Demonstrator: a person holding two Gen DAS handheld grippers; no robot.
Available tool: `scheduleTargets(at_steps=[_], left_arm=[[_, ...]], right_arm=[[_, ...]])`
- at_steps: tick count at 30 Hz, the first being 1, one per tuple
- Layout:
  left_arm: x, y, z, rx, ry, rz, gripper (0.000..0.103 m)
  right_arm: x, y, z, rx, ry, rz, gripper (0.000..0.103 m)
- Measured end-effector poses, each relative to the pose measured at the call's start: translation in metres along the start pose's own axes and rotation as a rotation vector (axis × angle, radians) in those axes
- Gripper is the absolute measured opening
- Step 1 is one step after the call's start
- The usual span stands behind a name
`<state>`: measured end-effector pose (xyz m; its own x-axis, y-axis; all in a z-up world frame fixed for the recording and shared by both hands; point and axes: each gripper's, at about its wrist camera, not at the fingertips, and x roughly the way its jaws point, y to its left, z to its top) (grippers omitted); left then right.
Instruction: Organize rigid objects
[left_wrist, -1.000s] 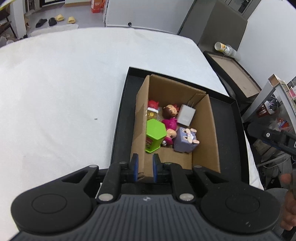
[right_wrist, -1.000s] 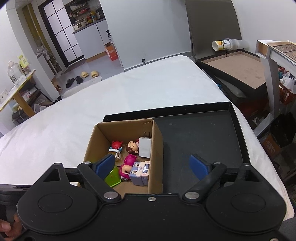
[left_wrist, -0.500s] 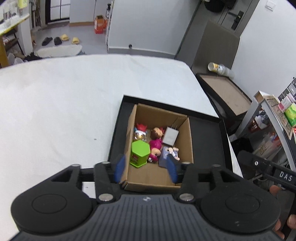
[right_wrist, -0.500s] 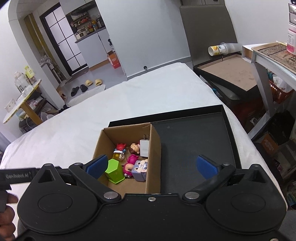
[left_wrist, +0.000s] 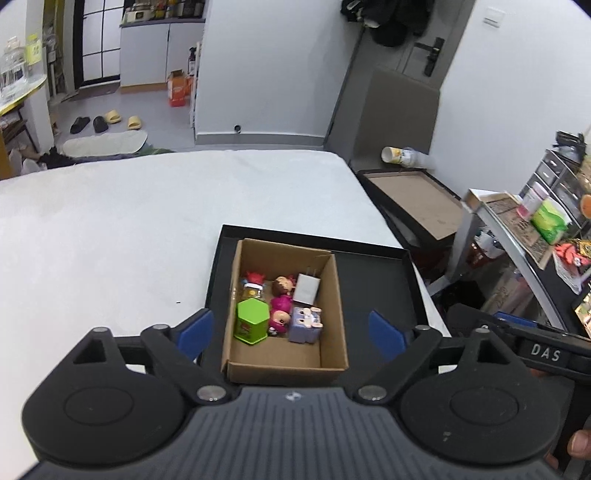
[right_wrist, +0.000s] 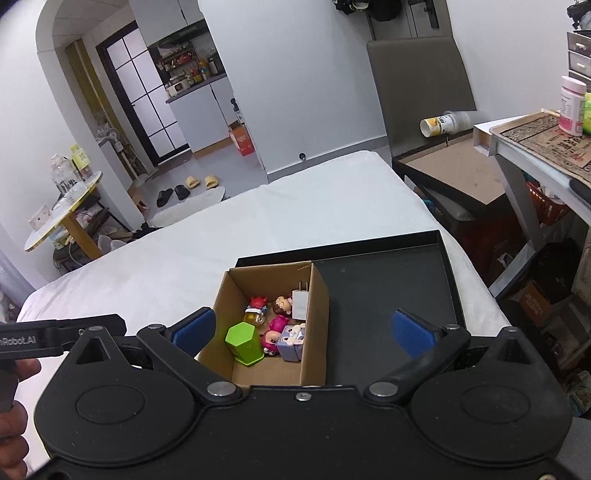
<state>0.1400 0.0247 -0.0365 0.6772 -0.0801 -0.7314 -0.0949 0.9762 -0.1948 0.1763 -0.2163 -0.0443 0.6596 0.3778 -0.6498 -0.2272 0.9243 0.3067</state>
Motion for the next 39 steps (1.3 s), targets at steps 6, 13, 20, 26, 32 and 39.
scheduleTargets(at_steps=[6, 13, 20, 26, 32, 39], left_arm=[[-0.022, -0.012, -0.010, 0.027, -0.031, -0.002, 0.097], [-0.050, -0.013, -0.022, 0.031, -0.083, 0.009, 0.102], [-0.072, -0.007, -0.033, 0.012, -0.123, 0.018, 0.102], [-0.082, -0.006, -0.039, 0.020, -0.128, 0.026, 0.102], [-0.091, -0.012, -0.045, 0.046, -0.140, 0.024, 0.102], [-0.098, -0.017, -0.051, 0.058, -0.141, 0.018, 0.102]], right_arm=[[-0.018, 0.000, -0.006, -0.013, -0.012, -0.021, 0.103], [-0.038, 0.000, -0.015, -0.016, -0.033, -0.019, 0.103], [-0.059, -0.004, -0.022, -0.013, -0.057, 0.006, 0.103], [-0.068, -0.005, -0.023, -0.025, -0.060, 0.017, 0.103], [-0.074, -0.009, -0.026, -0.021, -0.058, 0.014, 0.103], [-0.079, -0.010, -0.030, -0.045, -0.048, 0.018, 0.103]])
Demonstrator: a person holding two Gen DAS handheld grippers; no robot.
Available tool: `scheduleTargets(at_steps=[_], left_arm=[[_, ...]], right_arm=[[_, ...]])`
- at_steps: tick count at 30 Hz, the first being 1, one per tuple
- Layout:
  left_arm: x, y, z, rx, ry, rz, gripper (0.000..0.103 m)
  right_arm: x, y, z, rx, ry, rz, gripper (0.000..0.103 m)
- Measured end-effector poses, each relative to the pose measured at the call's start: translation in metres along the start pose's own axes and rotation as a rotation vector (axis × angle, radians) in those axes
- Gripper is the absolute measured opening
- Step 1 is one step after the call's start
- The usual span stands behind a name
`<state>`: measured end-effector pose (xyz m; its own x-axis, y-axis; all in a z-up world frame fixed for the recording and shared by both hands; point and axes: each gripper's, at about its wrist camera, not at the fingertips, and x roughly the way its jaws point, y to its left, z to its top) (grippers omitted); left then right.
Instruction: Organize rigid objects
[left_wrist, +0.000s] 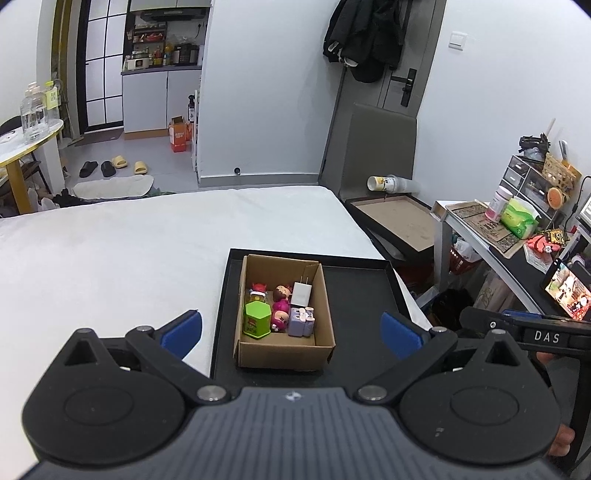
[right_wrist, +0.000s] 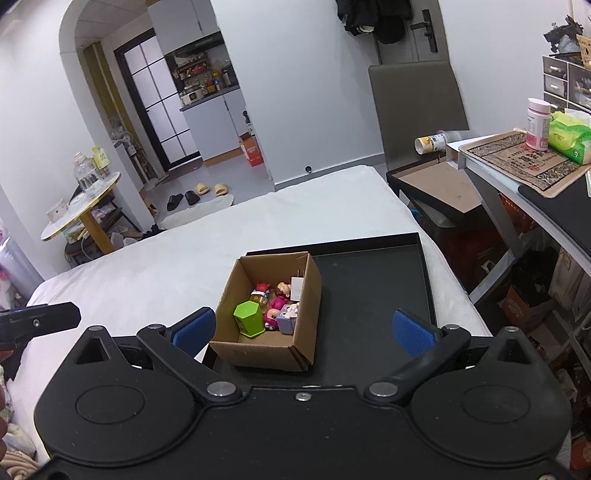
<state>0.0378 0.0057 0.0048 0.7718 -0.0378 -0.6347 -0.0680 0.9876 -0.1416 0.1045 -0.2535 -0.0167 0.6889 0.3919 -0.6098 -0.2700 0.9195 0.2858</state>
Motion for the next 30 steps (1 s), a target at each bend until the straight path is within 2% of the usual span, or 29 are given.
scheduleTargets(at_steps=[4, 11, 19, 30], left_arm=[[-0.0019, 0.0010, -0.0005, -0.021, 0.001, -0.012, 0.102], [-0.0003, -0.0047, -0.0039, 0.003, 0.014, 0.026, 0.102], [0.0062, -0.0017, -0.0085, -0.019, 0.057, 0.025, 0.102], [0.0007, -0.0062, -0.0064, -0.003, 0.046, 0.025, 0.102]], right_arm=[[-0.0044, 0.0010, -0.0008, -0.008, 0.003, 0.011, 0.103], [-0.0027, 0.0026, -0.0031, -0.029, 0.026, 0.022, 0.103], [0.0015, 0.0022, -0.0078, -0.032, 0.051, 0.021, 0.103], [-0.0024, 0.0018, -0.0068, -0.035, 0.042, 0.026, 0.103]])
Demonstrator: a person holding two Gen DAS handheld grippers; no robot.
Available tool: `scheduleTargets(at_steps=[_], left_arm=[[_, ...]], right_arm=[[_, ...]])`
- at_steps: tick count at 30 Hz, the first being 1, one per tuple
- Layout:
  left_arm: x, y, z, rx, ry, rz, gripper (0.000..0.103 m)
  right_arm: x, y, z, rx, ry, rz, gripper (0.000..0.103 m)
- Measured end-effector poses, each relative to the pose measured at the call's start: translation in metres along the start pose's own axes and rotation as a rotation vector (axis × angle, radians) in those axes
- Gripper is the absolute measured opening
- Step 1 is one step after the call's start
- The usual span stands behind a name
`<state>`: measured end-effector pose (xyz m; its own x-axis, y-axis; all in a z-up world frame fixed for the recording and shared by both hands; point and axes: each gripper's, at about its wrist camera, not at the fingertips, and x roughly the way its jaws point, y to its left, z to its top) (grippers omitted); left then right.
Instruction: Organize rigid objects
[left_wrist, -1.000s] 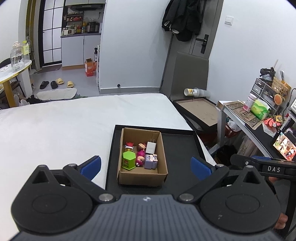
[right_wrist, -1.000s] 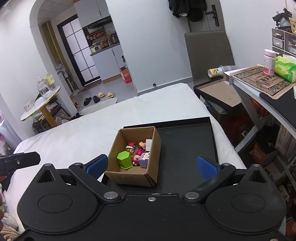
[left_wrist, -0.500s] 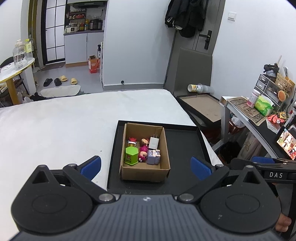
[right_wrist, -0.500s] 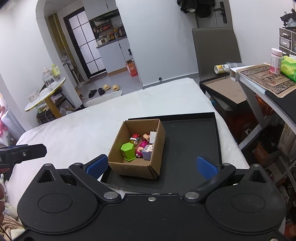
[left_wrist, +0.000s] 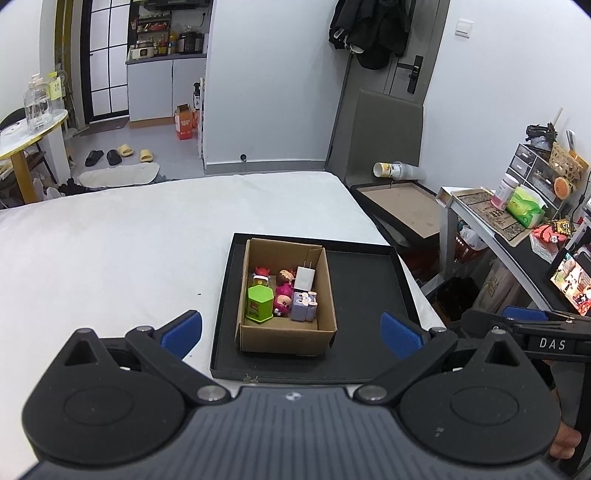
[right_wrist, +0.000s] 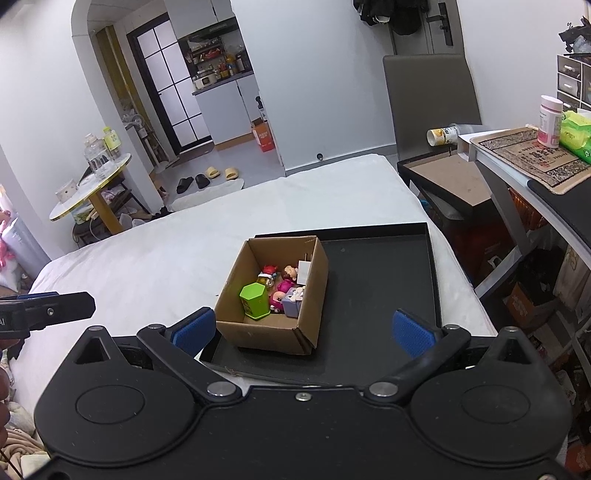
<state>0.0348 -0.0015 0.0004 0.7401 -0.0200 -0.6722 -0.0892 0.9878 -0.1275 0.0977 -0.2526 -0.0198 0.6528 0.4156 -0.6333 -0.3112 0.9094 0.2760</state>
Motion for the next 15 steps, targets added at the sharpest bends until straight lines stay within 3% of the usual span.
scheduleTargets(at_steps=[15], left_arm=[[-0.0011, -0.0045, -0.0009, 0.006, 0.011, -0.003, 0.102]], right_arm=[[-0.0025, 0.0002, 0.0005, -0.002, 0.002, 0.007, 0.103]])
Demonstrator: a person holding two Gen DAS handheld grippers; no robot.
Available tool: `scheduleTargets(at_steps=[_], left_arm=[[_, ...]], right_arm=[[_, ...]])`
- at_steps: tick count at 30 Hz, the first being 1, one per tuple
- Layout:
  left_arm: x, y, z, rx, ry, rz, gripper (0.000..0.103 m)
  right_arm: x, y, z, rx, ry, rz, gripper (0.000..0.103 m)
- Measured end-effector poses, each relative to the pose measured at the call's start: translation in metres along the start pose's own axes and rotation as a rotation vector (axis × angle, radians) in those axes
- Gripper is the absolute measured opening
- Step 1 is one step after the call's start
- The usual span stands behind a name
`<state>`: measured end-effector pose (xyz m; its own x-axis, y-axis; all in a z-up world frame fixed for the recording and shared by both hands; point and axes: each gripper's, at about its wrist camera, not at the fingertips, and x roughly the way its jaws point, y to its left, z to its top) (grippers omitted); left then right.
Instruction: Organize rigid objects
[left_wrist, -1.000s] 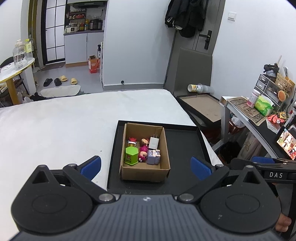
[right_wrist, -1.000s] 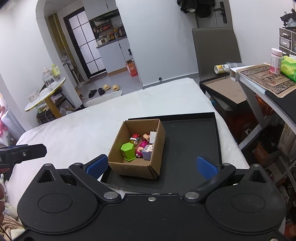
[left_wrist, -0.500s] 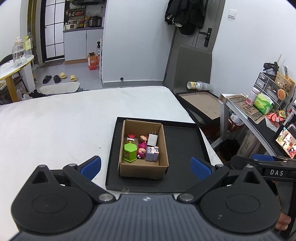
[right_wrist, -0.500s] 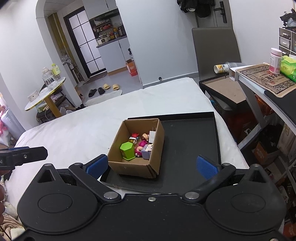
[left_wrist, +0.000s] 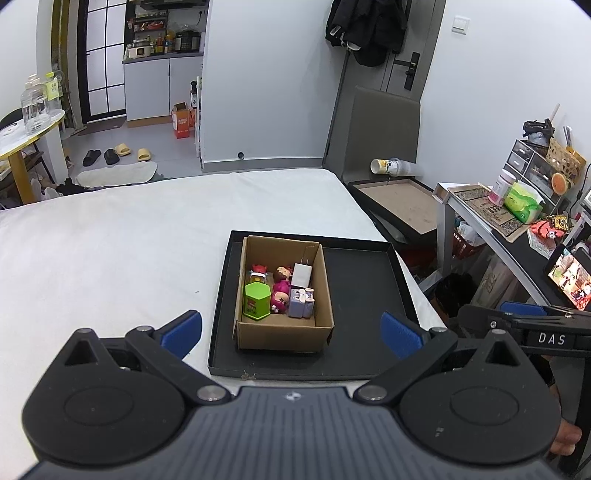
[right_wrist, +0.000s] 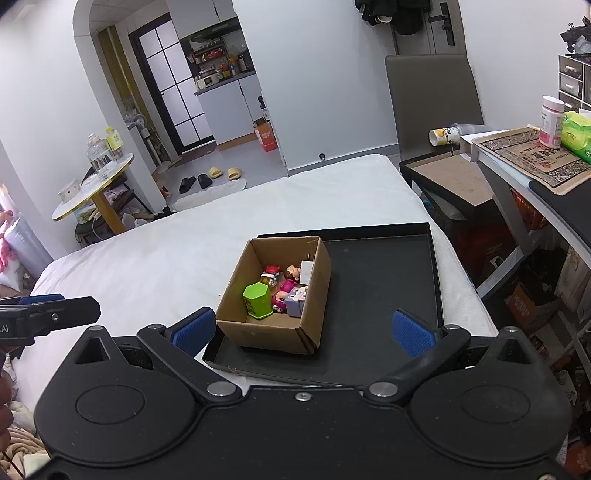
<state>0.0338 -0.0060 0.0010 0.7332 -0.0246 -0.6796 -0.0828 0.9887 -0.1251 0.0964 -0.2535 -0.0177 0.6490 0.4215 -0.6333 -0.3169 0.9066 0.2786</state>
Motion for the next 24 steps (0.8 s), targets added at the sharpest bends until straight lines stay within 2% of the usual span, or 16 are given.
scheduleTargets(at_steps=[5, 24], left_arm=[[0.0006, 0.0005, 0.0007, -0.012, 0.011, -0.020, 0.102], [-0.0022, -0.0008, 0.0008, -0.007, 0.010, -0.020, 0.102]], right_arm=[[0.0001, -0.0002, 0.0001, -0.001, -0.001, -0.001, 0.103], [-0.0024, 0.0022, -0.0001, -0.006, -0.003, -0.003, 0.103]])
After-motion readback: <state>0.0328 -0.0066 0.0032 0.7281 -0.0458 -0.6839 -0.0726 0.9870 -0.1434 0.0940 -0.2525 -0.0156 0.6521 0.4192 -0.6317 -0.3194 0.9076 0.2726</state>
